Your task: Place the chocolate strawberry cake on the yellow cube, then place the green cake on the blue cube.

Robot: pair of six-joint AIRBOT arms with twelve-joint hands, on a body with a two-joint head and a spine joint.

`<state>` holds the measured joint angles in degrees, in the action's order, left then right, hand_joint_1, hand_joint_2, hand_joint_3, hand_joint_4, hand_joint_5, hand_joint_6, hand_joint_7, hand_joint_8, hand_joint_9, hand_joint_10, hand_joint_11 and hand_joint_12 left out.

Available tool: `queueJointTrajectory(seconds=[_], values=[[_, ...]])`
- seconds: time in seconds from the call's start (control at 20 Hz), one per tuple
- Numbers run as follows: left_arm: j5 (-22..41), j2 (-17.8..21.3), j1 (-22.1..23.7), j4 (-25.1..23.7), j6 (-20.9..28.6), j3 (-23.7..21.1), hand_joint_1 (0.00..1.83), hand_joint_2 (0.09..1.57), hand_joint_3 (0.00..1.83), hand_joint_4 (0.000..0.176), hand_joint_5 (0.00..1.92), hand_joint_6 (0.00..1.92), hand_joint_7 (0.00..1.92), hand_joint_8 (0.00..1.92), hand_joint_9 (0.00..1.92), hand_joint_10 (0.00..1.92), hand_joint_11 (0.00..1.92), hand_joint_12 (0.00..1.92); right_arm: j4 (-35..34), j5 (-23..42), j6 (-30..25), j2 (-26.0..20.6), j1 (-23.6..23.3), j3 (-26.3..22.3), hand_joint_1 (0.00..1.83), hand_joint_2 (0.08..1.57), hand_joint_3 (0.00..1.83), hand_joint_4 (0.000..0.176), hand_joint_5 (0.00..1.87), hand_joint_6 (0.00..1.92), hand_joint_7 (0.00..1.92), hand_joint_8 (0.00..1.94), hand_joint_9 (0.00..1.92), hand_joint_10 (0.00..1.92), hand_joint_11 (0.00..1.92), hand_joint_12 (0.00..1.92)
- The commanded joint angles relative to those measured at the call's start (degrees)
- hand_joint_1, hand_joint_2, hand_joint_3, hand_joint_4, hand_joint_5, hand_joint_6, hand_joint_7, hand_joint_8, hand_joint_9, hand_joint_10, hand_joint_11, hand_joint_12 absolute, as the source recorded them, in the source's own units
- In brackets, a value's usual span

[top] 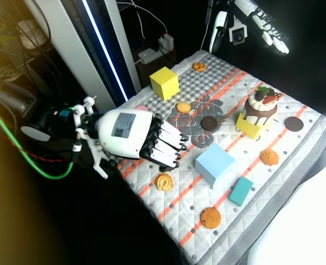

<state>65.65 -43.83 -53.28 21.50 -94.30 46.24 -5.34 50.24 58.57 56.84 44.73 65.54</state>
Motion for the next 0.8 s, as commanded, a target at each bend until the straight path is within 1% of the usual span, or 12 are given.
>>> queueJointTrajectory(seconds=[0.0, 0.05, 0.1, 0.15, 0.2, 0.25, 0.35, 0.4, 0.45, 0.55, 0.6, 0.75], values=[[7.74, 0.02, 0.26, -0.90, 0.45, -0.09, 0.84, 0.84, 0.00, 0.176, 0.00, 0.00, 0.00, 0.00, 0.00, 0.00, 0.00, 0.00, -0.01, 7.10, -0.15, 0.80, -1.56, 0.71, 1.25, 1.17, 0.00, 0.000, 0.90, 0.89, 0.87, 1.39, 0.67, 1.23, 0.39, 1.66], [7.74, 0.02, 0.26, -0.90, 0.45, -0.08, 0.84, 0.84, 0.00, 0.176, 0.00, 0.00, 0.00, 0.00, 0.00, 0.00, 0.00, 0.00, -0.01, 7.09, -0.15, 1.00, -1.79, 0.86, 1.25, 1.17, 0.00, 0.000, 0.90, 0.89, 0.87, 1.39, 0.67, 1.23, 0.39, 1.66], [7.66, 0.01, 0.27, -0.90, 0.45, -0.07, 0.84, 0.83, 0.00, 0.176, 0.00, 0.00, 0.00, 0.00, 0.00, 0.00, 0.00, 0.00, -0.21, 6.73, -0.15, 2.21, -3.05, 2.21, 1.25, 1.16, 0.00, 0.000, 0.96, 0.79, 0.88, 1.39, 0.68, 1.24, 0.46, 1.68], [7.62, -0.01, 0.26, -0.90, 0.45, -0.04, 0.85, 0.83, 0.00, 0.176, 0.00, 0.00, 0.00, 0.00, 0.00, 0.00, 0.00, 0.00, -0.87, 5.88, -0.15, 3.31, -4.14, 3.30, 1.35, 1.14, 0.00, 0.000, 1.00, 0.72, 0.94, 1.21, 0.77, 1.37, 0.51, 1.57], [7.59, -0.04, 0.25, -0.90, 0.45, -0.01, 0.84, 0.83, 0.00, 0.176, 0.00, 0.00, 0.00, 0.00, 0.00, 0.00, 0.00, 0.00, -1.47, 4.72, -0.15, 4.59, -5.18, 4.52, 1.37, 1.09, 0.00, 0.000, 0.98, 0.83, 1.07, 0.92, 0.92, 1.19, 0.61, 1.30], [7.53, -0.04, 0.25, -0.90, 0.45, 0.02, 0.83, 0.83, 0.00, 0.176, 0.00, 0.00, 0.00, 0.00, 0.00, 0.00, 0.00, 0.00, -2.01, 2.67, -0.15, 6.43, -6.58, 6.22, 1.37, 1.08, 0.00, 0.000, 0.96, 0.95, 1.10, 0.75, 1.02, 1.07, 0.82, 1.18], [7.54, -0.05, 0.25, -0.90, 0.45, 0.06, 0.83, 0.84, 0.00, 0.176, 0.00, 0.00, 0.00, 0.00, 0.00, 0.00, 0.00, 0.00, -2.43, 0.66, -0.15, 8.48, -7.88, 8.08, 1.37, 1.08, 0.00, 0.000, 0.96, 0.97, 1.07, 0.77, 1.00, 1.10, 0.83, 1.18], [7.57, -0.05, 0.25, -0.90, 0.45, 0.08, 0.85, 0.83, 0.00, 0.176, 0.00, 0.00, 0.00, 0.00, 0.00, 0.00, 0.00, 0.00, -2.79, -0.37, -0.15, 9.48, -8.39, 9.01, 1.38, 1.09, 0.00, 0.000, 0.94, 1.01, 1.10, 0.75, 0.95, 1.14, 0.75, 1.16], [7.55, -0.05, 0.27, -0.92, 0.45, 0.11, 0.87, 0.83, 0.00, 0.176, 0.00, 0.00, 0.00, 0.00, 0.00, 0.00, 0.00, 0.00, -2.94, -1.33, -0.15, 10.39, -9.03, 9.87, 1.38, 1.08, 0.00, 0.000, 0.96, 0.96, 1.13, 0.71, 0.96, 1.14, 0.73, 1.19], [7.56, -0.16, 0.27, -0.93, 0.45, 0.16, 0.88, 0.82, 0.00, 0.176, 0.00, 0.00, 0.00, 0.00, 0.00, 0.00, 0.00, 0.00, -2.99, -3.16, -0.15, 11.78, -10.06, 11.15, 1.37, 1.09, 0.00, 0.000, 0.93, 1.01, 1.11, 0.76, 0.93, 1.15, 0.68, 1.23], [7.51, -0.27, 0.27, -0.93, 0.45, 0.21, 0.87, 0.81, 0.00, 0.176, 0.00, 0.00, 0.00, 0.00, 0.00, 0.00, 0.00, 0.00, -3.03, -3.61, -0.15, 12.16, -10.27, 11.51, 1.37, 1.10, 0.00, 0.000, 0.90, 1.06, 1.10, 0.78, 0.93, 1.13, 0.69, 1.18], [7.35, -0.42, 0.27, -0.93, 0.45, 0.25, 0.87, 0.81, 0.00, 0.176, 0.00, 0.00, 0.00, 0.00, 0.00, 0.00, 0.00, 0.00, -3.34, -4.78, -0.15, 13.15, -10.64, 12.60, 1.37, 1.10, 0.00, 0.000, 0.90, 1.00, 1.08, 0.82, 0.97, 1.14, 0.76, 1.20]])
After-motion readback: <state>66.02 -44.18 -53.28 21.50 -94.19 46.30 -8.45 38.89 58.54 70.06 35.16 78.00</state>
